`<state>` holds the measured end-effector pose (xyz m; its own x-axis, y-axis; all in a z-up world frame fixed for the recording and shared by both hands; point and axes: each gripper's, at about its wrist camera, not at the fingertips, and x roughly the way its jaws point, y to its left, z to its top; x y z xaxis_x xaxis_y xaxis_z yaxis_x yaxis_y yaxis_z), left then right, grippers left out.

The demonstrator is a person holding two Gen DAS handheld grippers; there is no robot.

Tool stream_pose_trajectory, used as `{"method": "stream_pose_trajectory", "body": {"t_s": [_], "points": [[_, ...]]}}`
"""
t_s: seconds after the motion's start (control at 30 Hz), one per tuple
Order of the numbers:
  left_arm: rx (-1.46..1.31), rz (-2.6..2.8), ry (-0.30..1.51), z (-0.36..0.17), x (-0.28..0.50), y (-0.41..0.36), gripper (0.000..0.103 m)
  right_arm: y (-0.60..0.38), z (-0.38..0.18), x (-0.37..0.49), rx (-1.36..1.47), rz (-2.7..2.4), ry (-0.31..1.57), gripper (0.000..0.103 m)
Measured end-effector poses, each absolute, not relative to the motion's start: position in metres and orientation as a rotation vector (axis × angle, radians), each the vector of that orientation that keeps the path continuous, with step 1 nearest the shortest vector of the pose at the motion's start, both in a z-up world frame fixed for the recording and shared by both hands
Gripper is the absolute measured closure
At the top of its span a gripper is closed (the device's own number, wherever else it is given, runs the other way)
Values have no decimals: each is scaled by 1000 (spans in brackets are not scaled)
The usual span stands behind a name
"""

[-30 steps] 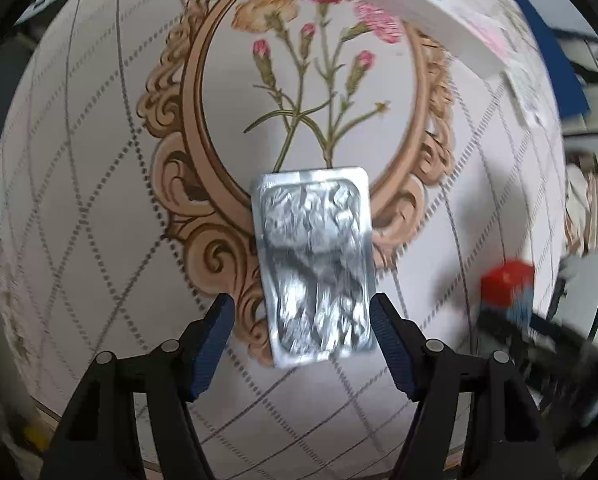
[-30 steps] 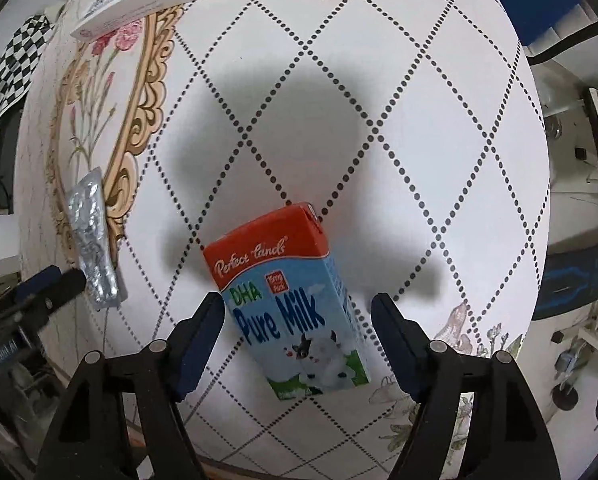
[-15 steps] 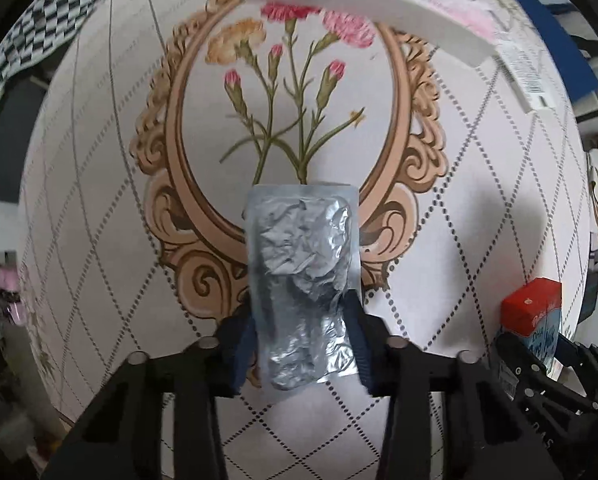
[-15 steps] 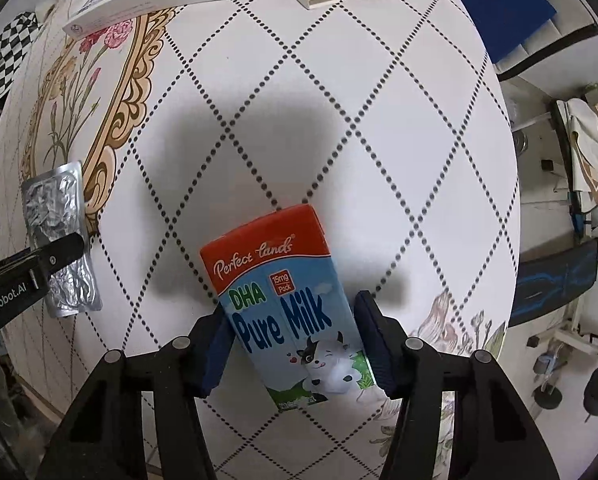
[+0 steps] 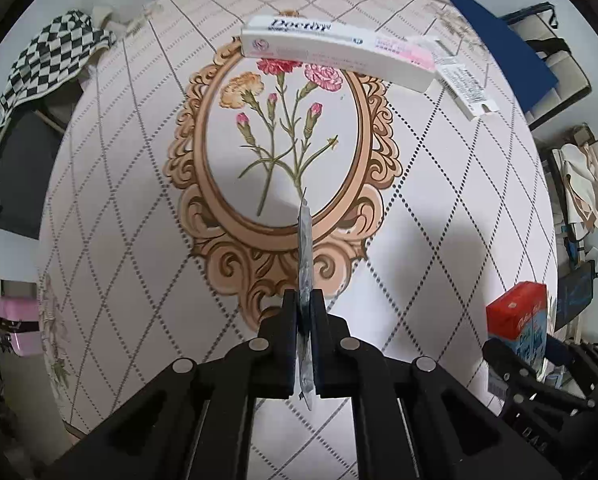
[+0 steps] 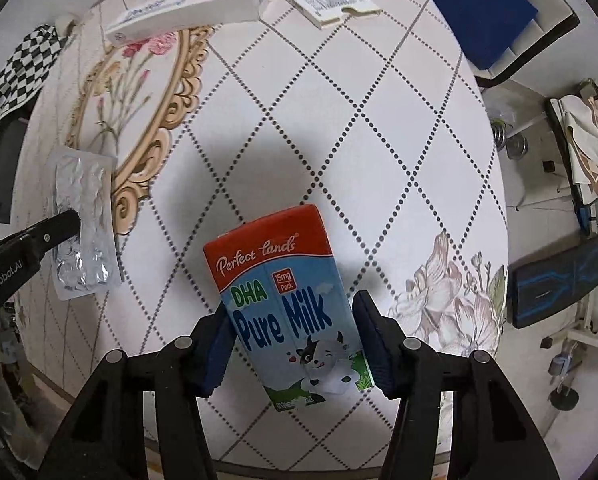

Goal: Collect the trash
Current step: 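Carry the blister pack and milk carton over the bin and release both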

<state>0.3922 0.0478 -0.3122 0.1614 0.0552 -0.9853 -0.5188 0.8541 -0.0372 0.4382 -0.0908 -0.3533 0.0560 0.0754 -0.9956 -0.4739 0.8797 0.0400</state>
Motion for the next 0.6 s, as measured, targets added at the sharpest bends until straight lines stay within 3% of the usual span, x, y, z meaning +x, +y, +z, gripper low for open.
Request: {"method": "stream_pose_trajectory", "body": {"t_s": [0.17, 0.4, 0.6], "points": [[-393, 408, 1300, -275, 352, 84, 100, -108, -322, 407, -303, 428, 1427, 45], [-331, 361, 1199, -237, 254, 54, 100, -132, -274, 343, -260, 424, 1333, 45], [-320, 294, 1185, -230, 163, 37, 100, -150, -250, 235, -199, 386, 1276, 45]]}}
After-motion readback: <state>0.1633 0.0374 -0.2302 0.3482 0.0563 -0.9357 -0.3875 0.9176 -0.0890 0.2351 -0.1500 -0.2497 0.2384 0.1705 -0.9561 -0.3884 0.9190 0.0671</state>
